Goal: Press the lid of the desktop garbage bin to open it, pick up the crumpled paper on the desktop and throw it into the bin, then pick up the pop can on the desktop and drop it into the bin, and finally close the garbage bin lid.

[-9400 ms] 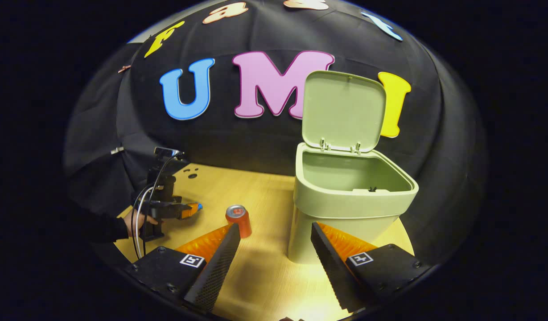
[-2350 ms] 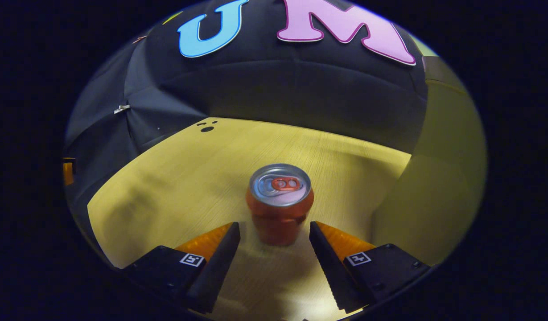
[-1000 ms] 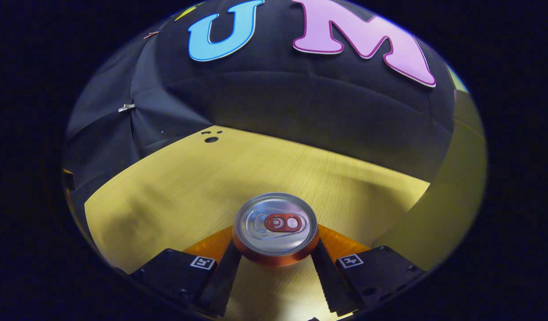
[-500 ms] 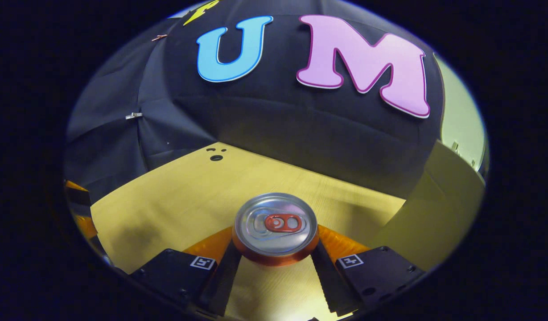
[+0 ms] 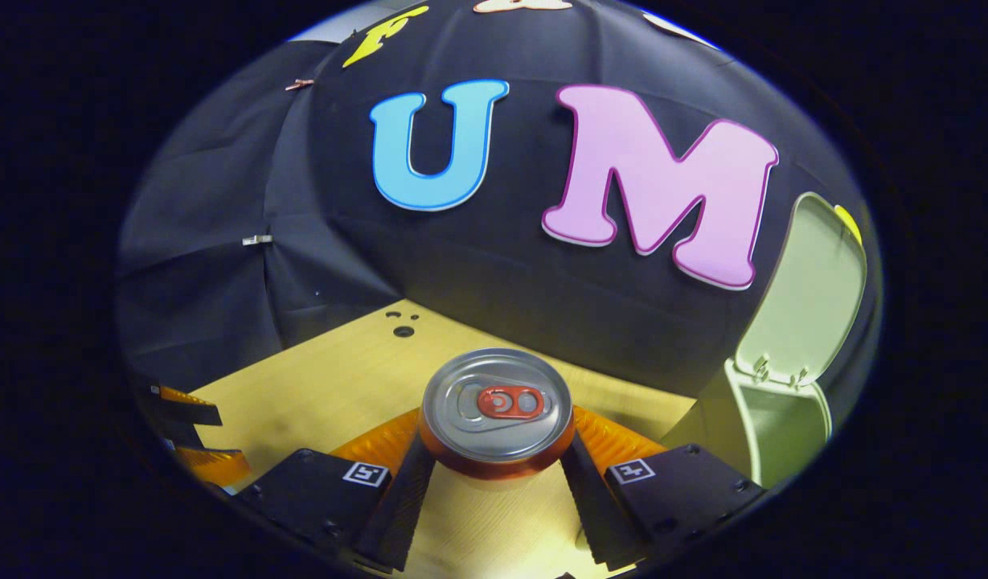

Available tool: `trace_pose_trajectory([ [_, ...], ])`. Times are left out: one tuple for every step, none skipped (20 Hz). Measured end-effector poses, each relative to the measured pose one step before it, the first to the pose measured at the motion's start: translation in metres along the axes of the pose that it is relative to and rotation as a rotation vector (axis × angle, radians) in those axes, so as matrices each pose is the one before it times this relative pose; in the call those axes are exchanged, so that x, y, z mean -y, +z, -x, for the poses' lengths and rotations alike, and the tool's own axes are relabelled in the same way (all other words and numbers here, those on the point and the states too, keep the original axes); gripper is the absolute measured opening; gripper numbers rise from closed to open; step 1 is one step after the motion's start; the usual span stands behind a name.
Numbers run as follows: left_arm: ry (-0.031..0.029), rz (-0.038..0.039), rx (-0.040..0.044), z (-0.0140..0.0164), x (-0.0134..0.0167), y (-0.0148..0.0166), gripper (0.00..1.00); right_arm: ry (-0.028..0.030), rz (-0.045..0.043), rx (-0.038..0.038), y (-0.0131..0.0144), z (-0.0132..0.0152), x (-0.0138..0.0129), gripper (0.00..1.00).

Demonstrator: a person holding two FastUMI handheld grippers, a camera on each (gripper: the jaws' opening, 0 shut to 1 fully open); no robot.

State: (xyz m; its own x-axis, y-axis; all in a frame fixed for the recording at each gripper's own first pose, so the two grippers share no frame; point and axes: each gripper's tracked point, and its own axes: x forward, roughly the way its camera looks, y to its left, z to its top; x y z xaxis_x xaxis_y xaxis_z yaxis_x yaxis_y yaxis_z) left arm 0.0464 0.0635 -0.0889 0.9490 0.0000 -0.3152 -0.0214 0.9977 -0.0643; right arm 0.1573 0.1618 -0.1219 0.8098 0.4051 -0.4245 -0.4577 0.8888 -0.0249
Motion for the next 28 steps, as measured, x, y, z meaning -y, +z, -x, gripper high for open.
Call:
trace_pose_trajectory([
  [-0.00928,0.00949,0.01157,0.00344,0.00116,0.00195,0.96,-0.00698,-0.00184,0.01408,0.00942,0.00510,0.00098,0.83],
  [-0.00954,0.00966,0.01123,0.00254,0.00121,0.00185,0.96,-0.00812,0.00061,0.01442,0.01036,0.00535,0.00151,0.83],
  [-0.01017,0.00862,0.00838,0.00340,0.00098,0.00163,0.96,-0.00855,0.00217,0.01259,0.00836,0.00651,0.00153,0.83],
  [-0.00668,0.00409,0.00697,0.00155,0.00052,-0.00032,0.96,-0.00917,0.00229,0.00883,0.00649,0.00593,0.00210,0.83],
  [-0.00444,-0.00296,0.00662,0.00249,-0.00139,0.00106,0.96,-0.00884,-0.00105,0.00506,0.00620,0.00602,0.00266,0.84],
  [0.01015,-0.01060,0.00030,0.00360,-0.00346,-0.00065,0.96,-0.00812,-0.00631,0.00017,0.00504,0.00651,0.00081,0.84],
  [0.00756,-0.01020,0.01119,0.00414,-0.00288,0.00257,0.96,-0.00519,-0.00541,0.00002,0.00448,0.00755,0.00089,0.83],
  [-0.00513,-0.00542,0.01238,0.00315,0.00218,0.00330,0.96,-0.00962,0.00027,0.00454,0.00424,0.00612,0.00235,0.83],
  [-0.00984,-0.00151,0.00650,0.00298,0.00282,0.00246,0.96,-0.01724,0.00649,0.00820,0.00538,0.00509,0.00548,0.83],
  [-0.00904,0.00083,0.00227,0.00117,0.00166,0.00004,0.96,-0.01548,0.00734,0.00855,0.00530,0.00650,0.00528,0.83],
  [-0.01124,0.00287,0.00213,0.00143,0.00204,0.00182,0.96,-0.01435,0.00434,0.00931,0.00601,0.00643,0.00498,0.83],
  [-0.00938,0.00171,0.00240,0.00209,0.00334,0.00183,0.96,-0.01322,-0.00032,0.00601,0.00411,0.00547,0.00646,0.83],
  [-0.00707,-0.00142,0.00148,-0.00010,0.00238,0.00233,0.96,-0.01082,-0.00569,0.00487,0.00405,0.00534,0.00731,0.83],
  [-0.00526,-0.00587,0.00098,-0.00110,0.00199,0.00104,0.96,-0.00986,-0.01032,0.00270,0.00153,0.00387,0.00660,0.83],
  [0.00017,-0.01486,0.00247,-0.00056,0.00198,0.00194,0.96,-0.00754,-0.01525,0.00541,0.00379,0.00463,0.00739,0.84],
  [0.00833,-0.02454,0.00399,-0.00156,-0.00027,0.00099,0.96,-0.00830,-0.00888,0.00648,0.00275,0.00376,0.00824,0.84],
  [0.00684,-0.02191,0.00204,-0.00276,0.00104,0.00116,0.96,-0.01172,-0.00064,0.00331,0.00180,0.00157,0.01064,0.83],
  [0.00123,-0.01115,-0.00133,-0.00335,0.00376,-0.00138,0.96,-0.01164,0.00220,0.00056,0.00010,0.00038,0.01060,0.83],
  [0.00123,0.00061,-0.00631,-0.00315,0.00420,-0.00122,0.96,-0.00746,-0.00035,-0.00090,-0.00099,-0.00007,0.01005,0.83],
  [0.00079,0.00656,-0.00516,-0.00394,0.00444,-0.00130,0.96,-0.00569,-0.00471,-0.00343,-0.00092,0.00114,0.00990,0.83],
  [-0.00036,0.00767,-0.00234,-0.00322,0.00462,0.00055,0.96,-0.00774,-0.00684,-0.00108,-0.00153,-0.00121,0.01041,0.83],
  [0.00234,0.00344,0.00126,-0.00313,0.00471,0.00086,0.96,-0.00927,-0.00724,-0.00208,-0.00177,-0.00275,0.01093,0.84],
  [0.00631,-0.00174,0.00041,-0.00304,0.00332,0.00090,0.96,-0.00522,-0.00898,-0.00206,-0.00144,-0.00302,0.00948,0.83],
  [0.00613,-0.00477,0.00078,-0.00180,0.00304,-0.00255,0.96,-0.00284,-0.00659,-0.00131,-0.00106,-0.00327,0.00840,0.83],
  [0.00517,-0.00398,-0.00076,-0.00345,0.00428,-0.00051,0.96,-0.00371,-0.00229,-0.00195,0.00310,-0.00463,0.00914,0.83],
  [0.00502,-0.00323,-0.00314,-0.00304,0.00532,-0.00086,0.96,-0.00544,-0.00088,-0.00153,-0.00239,0.00039,0.00857,0.83],
  [0.00684,-0.00173,-0.00402,-0.00260,0.00382,-0.00095,0.96,-0.00256,-0.00226,0.00019,-0.00022,-0.00354,0.00797,0.83],
  [0.00715,-0.00059,-0.00452,-0.00470,0.00340,-0.00269,0.96,-0.00151,-0.00383,0.00396,-0.00141,-0.00369,0.00744,0.83],
])
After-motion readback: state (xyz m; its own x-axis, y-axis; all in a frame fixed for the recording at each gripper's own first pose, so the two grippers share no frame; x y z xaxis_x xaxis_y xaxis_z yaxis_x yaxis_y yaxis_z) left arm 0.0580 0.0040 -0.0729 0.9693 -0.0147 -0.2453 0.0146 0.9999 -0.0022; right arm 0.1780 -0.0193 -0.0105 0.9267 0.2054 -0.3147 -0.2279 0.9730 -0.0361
